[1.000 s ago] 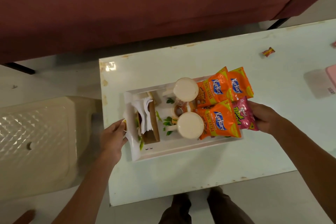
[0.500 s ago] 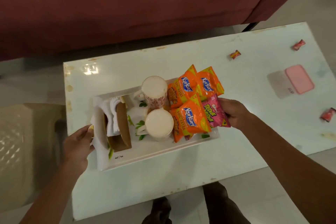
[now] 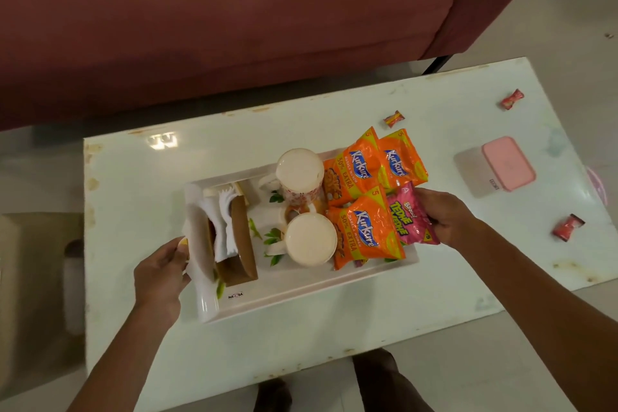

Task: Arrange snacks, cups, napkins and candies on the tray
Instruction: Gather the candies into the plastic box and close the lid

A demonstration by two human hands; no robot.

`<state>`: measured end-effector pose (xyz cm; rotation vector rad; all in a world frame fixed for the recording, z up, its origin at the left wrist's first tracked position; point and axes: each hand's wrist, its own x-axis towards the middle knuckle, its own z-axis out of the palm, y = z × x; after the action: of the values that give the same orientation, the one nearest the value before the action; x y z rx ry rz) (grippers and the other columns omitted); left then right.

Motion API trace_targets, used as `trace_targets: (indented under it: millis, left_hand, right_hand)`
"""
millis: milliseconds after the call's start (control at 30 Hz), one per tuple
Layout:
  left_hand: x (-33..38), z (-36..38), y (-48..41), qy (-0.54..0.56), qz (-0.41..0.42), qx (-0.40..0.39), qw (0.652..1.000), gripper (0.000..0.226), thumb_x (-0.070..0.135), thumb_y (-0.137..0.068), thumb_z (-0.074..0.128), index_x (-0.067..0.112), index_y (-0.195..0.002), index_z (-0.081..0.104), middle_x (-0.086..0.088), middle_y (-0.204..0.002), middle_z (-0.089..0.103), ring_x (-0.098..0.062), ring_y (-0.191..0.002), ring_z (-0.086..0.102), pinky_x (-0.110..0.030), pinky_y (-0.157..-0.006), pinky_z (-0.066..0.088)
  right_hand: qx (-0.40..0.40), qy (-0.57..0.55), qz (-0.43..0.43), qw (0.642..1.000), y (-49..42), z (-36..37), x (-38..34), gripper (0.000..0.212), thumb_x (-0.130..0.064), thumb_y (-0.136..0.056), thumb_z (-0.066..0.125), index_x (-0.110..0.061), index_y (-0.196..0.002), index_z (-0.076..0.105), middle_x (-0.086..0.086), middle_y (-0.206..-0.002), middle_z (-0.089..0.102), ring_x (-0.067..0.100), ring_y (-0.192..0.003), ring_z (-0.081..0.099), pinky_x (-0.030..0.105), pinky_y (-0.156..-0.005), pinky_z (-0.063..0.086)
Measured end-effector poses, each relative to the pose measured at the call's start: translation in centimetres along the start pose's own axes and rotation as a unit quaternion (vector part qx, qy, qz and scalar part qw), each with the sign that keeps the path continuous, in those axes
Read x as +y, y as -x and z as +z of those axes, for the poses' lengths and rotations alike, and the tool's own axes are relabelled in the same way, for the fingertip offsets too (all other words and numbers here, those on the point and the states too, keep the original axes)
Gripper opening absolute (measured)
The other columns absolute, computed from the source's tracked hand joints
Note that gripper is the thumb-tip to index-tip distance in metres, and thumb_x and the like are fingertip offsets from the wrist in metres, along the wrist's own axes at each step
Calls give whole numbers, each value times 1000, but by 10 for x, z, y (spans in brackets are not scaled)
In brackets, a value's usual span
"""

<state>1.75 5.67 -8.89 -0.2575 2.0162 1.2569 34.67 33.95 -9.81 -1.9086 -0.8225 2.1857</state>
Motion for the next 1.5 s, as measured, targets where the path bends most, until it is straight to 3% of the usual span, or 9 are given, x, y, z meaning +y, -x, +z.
trace_targets:
  millis: [200, 367, 567, 733, 833, 1167, 1367, 1500]
  left_hand:
    - [3, 45, 19, -1, 2, -17, 1000, 21, 9, -95, 64, 11, -115, 68, -7, -103, 70, -24, -97, 64, -40, -88, 52]
    - [0, 78, 32, 0, 4, -23, 1000, 14, 9, -95, 64, 17, -105, 69, -6, -102, 70, -23, -94, 65, -37, -84, 52]
    - [-9, 107, 45, 6, -3, -27, 1000, 14, 11, -95, 65, 15, -107, 70, -7, -105, 70, -23, -97, 64, -38, -85, 53]
    - [-17, 120, 49, 9, -7, -23, 1000, 14, 11, -95, 65, 17, -106, 71, -6, -104, 71, -23, -97, 65, -37, -85, 53]
    - [-20, 124, 50, 10, -8, -22, 1000, 14, 11, -95, 65, 17, -106, 70, -7, -106, 70, -23, -98, 65, -39, -89, 53]
    - [-32, 124, 40, 1, -16, -9, 1000, 23, 11, -96, 64, 11, -118, 69, -9, -108, 70, -25, -98, 65, -41, -91, 53]
    - [-35, 124, 37, -1, -24, -9, 1000, 21, 10, -96, 62, 11, -116, 69, -8, -108, 70, -25, -100, 66, -40, -90, 53]
    - [-35, 123, 34, 2, -28, -16, 999, 21, 10, -97, 62, 11, -116, 68, -8, -107, 70, -24, -98, 65, -38, -87, 53]
  right_hand:
    - [3, -15, -6, 1000, 5, -49, -14, 36, -33, -91, 66, -9, -117, 69, 19, -108, 74, 37, -94, 73, 53, -79, 59]
    - [12, -26, -8, 1000, 4, -86, -21, 40, -32, -93, 64, -10, -126, 65, 21, -120, 69, 41, -111, 65, 61, -96, 49]
    - [21, -48, -20, 998, 0, -119, -22, 37, -30, -92, 65, -12, -125, 66, 20, -119, 69, 41, -110, 65, 61, -93, 51]
    - [20, -60, -24, 998, -8, -134, -20, 29, -32, -92, 64, -16, -116, 69, 16, -105, 75, 33, -84, 75, 53, -69, 60]
    - [18, -59, -29, 998, -13, -138, -18, 29, -33, -92, 63, -17, -116, 69, 15, -105, 76, 33, -82, 76, 49, -64, 60]
    - [34, -30, -26, 999, -24, -135, -11, 37, -34, -90, 67, -16, -122, 67, 18, -114, 72, 39, -102, 70, 60, -87, 54]
    - [44, -15, -12, 999, -26, -131, -8, 37, -38, -91, 65, -16, -121, 67, 16, -112, 73, 37, -98, 72, 54, -78, 59]
    - [50, -14, -8, 999, -28, -127, -7, 38, -37, -93, 62, -15, -123, 66, 18, -116, 71, 39, -106, 68, 60, -92, 52]
